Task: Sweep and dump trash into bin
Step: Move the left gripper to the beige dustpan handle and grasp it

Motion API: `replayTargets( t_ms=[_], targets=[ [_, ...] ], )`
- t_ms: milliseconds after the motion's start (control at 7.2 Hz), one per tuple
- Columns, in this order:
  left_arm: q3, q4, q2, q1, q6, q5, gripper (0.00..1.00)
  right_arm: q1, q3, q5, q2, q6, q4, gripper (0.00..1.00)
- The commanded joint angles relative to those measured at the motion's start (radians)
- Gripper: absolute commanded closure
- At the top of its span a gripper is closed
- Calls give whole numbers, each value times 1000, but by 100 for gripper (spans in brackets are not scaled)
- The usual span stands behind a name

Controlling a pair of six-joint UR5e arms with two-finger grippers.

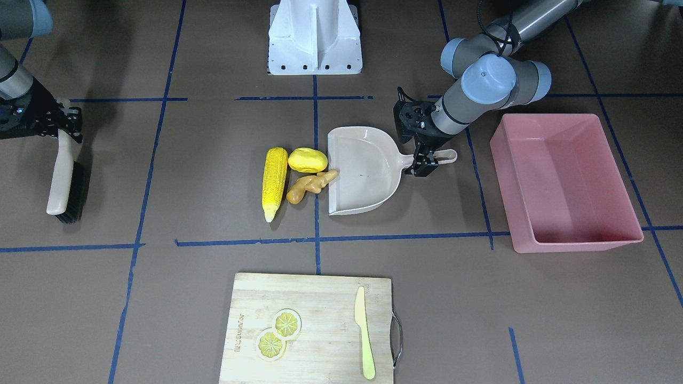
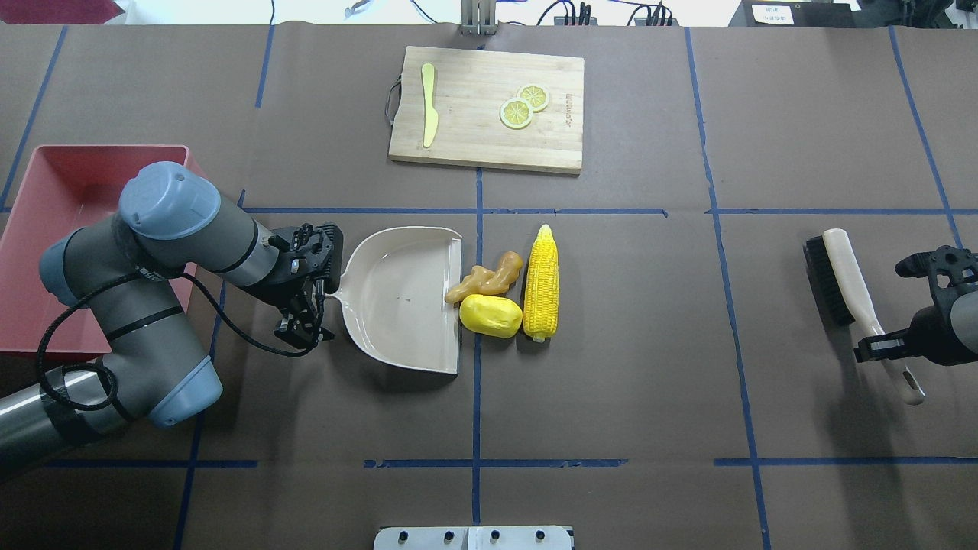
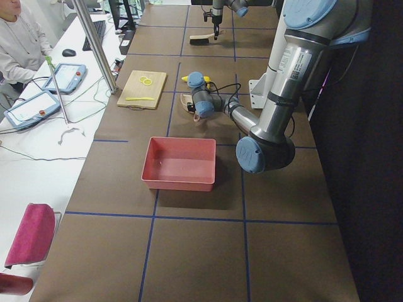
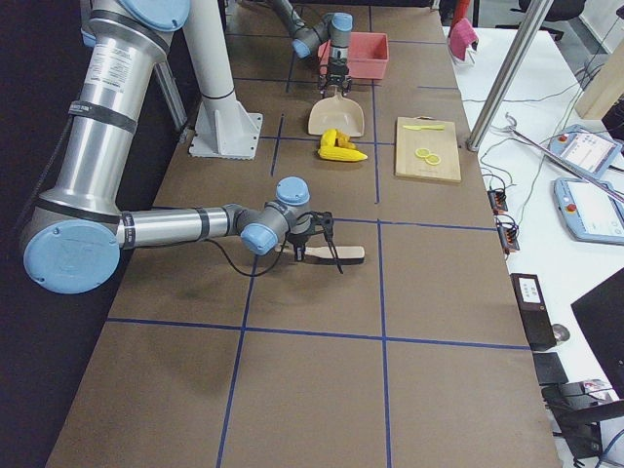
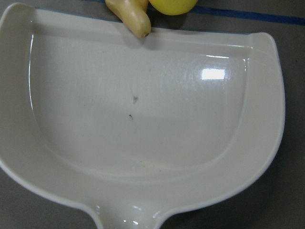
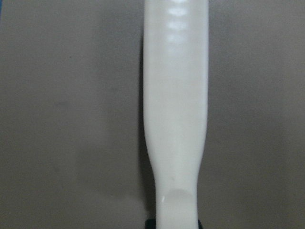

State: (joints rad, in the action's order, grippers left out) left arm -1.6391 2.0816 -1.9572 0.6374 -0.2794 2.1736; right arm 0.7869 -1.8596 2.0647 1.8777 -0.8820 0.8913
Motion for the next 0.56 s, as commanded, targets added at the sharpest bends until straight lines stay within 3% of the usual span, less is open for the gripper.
replayTargets(
  t_ms=[0,139,417],
  targets=[
    [1,-3,-2,-1,2,0,45,0,-1,0,0,0,0,100],
    [1,-3,-2,-1,0,-1,53,0,-1,0,0,0,0,100],
    [-4,-3,-2,2,-4,-47,55,0,-1,0,0,0,0,100]
  ],
)
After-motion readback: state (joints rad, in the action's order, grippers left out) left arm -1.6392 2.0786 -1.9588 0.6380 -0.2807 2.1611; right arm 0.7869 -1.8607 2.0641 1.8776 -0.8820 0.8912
